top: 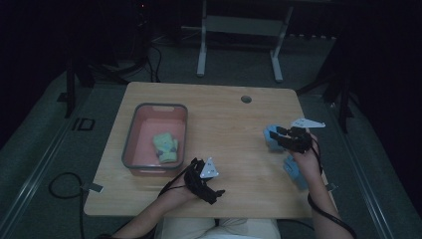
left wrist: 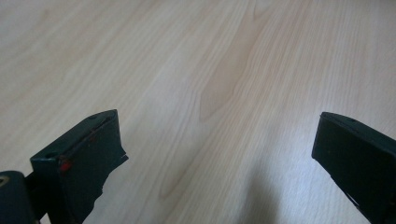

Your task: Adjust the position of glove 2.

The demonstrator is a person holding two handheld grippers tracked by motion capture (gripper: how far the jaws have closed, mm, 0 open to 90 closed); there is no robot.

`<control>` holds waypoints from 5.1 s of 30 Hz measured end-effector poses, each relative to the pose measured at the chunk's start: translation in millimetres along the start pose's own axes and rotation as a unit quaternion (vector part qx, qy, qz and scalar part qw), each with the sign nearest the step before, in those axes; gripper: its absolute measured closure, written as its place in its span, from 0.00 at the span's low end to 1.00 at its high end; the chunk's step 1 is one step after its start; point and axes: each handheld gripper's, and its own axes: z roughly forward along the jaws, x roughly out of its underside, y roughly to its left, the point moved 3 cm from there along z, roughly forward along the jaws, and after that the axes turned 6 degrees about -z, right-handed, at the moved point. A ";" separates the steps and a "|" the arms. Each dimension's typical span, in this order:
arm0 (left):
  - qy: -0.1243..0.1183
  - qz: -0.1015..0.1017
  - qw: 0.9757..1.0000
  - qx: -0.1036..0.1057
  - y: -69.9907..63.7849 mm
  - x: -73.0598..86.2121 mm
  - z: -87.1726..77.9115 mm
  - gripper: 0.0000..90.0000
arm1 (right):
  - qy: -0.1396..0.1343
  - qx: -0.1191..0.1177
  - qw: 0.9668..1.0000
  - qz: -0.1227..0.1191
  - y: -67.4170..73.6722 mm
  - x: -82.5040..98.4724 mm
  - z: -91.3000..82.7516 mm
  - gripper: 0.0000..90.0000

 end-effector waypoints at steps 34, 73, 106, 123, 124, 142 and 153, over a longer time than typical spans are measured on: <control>-0.006 0.008 1.000 0.005 -4.9 22.3 0.2 0.02 | 0.165 0.061 0.984 0.005 -39.6 37.3 68.7 0.94; -0.014 0.025 1.000 0.010 -5.8 23.8 -1.6 0.02 | 0.029 -0.038 0.999 -0.011 121.5 -37.2 -10.5 0.98; -0.024 0.036 0.999 0.006 -6.1 24.7 -3.4 0.02 | 0.115 -0.014 0.993 0.028 141.3 39.3 57.9 0.74; -0.023 0.040 0.999 0.007 -7.3 24.9 -3.3 0.02 | 0.085 -0.024 0.996 -0.025 98.8 31.4 -8.8 0.68; -0.023 0.040 0.999 0.007 -7.4 25.0 -3.2 0.02 | 0.085 -0.021 0.996 -0.025 94.5 33.3 -12.9 0.70; -0.023 0.041 0.999 0.006 -7.7 25.1 -2.4 0.02 | 0.087 0.020 0.996 -0.026 9.7 66.7 -74.8 0.71; -0.019 0.045 0.999 0.008 -8.4 25.0 -1.3 0.02 | 0.119 0.006 0.993 -0.015 -14.1 104.7 -77.7 0.70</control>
